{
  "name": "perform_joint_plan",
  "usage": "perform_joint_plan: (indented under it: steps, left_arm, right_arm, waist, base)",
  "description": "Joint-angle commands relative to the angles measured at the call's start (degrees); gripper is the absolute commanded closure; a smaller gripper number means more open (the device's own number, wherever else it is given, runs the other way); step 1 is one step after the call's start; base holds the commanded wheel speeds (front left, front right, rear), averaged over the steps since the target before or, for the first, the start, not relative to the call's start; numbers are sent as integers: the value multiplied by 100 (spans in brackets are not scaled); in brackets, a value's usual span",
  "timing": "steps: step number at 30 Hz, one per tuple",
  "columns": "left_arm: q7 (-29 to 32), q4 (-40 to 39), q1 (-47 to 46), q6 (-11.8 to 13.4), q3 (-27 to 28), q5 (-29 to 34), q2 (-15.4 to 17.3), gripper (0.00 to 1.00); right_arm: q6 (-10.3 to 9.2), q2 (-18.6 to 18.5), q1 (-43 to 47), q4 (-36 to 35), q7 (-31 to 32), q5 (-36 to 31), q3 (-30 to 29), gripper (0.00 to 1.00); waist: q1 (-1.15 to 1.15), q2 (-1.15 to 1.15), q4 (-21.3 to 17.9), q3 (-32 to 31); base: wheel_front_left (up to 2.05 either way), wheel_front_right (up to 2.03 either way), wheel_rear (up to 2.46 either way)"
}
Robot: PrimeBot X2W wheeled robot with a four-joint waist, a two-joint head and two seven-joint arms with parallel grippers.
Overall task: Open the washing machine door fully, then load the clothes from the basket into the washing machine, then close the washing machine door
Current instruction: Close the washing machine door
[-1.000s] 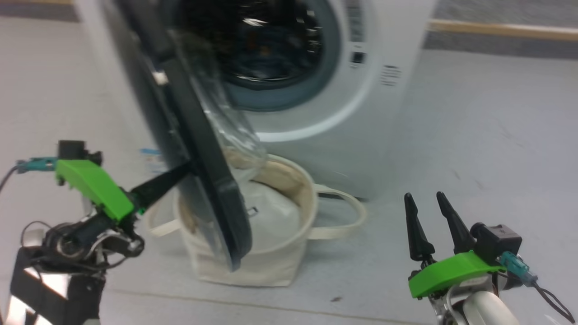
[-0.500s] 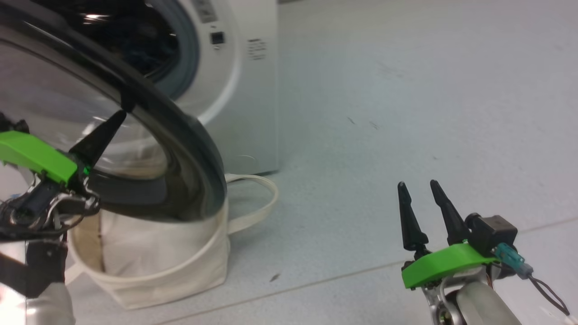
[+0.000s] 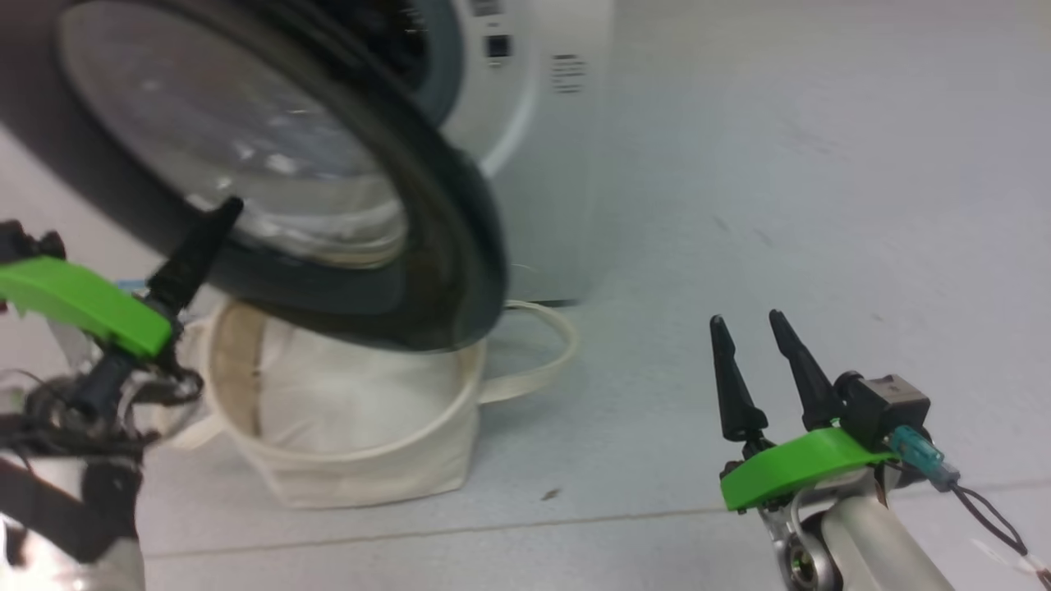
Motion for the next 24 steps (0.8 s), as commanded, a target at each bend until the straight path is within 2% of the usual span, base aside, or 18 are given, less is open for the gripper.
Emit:
perform_joint_plan:
  steps: [1,3,5,7,10,13,16,19,24]
  left_arm:
    - [-137,-295,15,-55,70,157,283,0]
    - [-680,-643,209,-75,-173,444,376,0]
    - [-1484,-1097,522,-79,-767,1075,739,0]
    - [-2394,-1181,832,-80,-1274,1556,1029,0]
    - [-3746,-883,1129,-81,-1784,2230,1454,0]
    - [-4856,-291,1292,-81,-2120,2942,1714,0]
    - [-5188,216,1326,-65,-2141,3527,1625,0]
    - [-5197,12,1421,-18,-1890,4036,1448,0]
    - [-5199,-170,1649,-37,-1372,4381,1104,0]
  right_arm:
    - [42,-48,-178,-175,-71,-23,97,0]
    - [42,-94,-175,-198,-71,-35,42,0]
    - [42,-136,-166,-223,-71,-58,-13,0]
    - [42,-178,-145,-244,-71,-83,-45,0]
    - [42,-236,-95,-277,-71,-100,-46,0]
    - [42,-294,-35,-301,-71,-87,-50,0]
    - [42,-368,49,-312,-71,-60,-95,0]
    - [42,-399,89,-316,-71,-47,-100,0]
    - [42,-411,121,-304,-71,-24,-55,0]
  waist:
    - [-1,0,426,-76]
    - [-1,0,651,-98]
    - [-1,0,835,-117]
    - [-1,0,977,-162]
    - [-1,0,1107,-250]
    - [-1,0,1182,-324]
    - [-1,0,1254,-388]
    - [-1,0,1266,-416]
    - [-1,0,1217,-478]
  base:
    - [0,0,0]
    - [0,0,0]
    - [0,0,0]
    - [0,0,0]
    - [0,0,0]
    - [0,0,0]
    - [0,0,0]
    - [0,0,0]
    - [0,0,0]
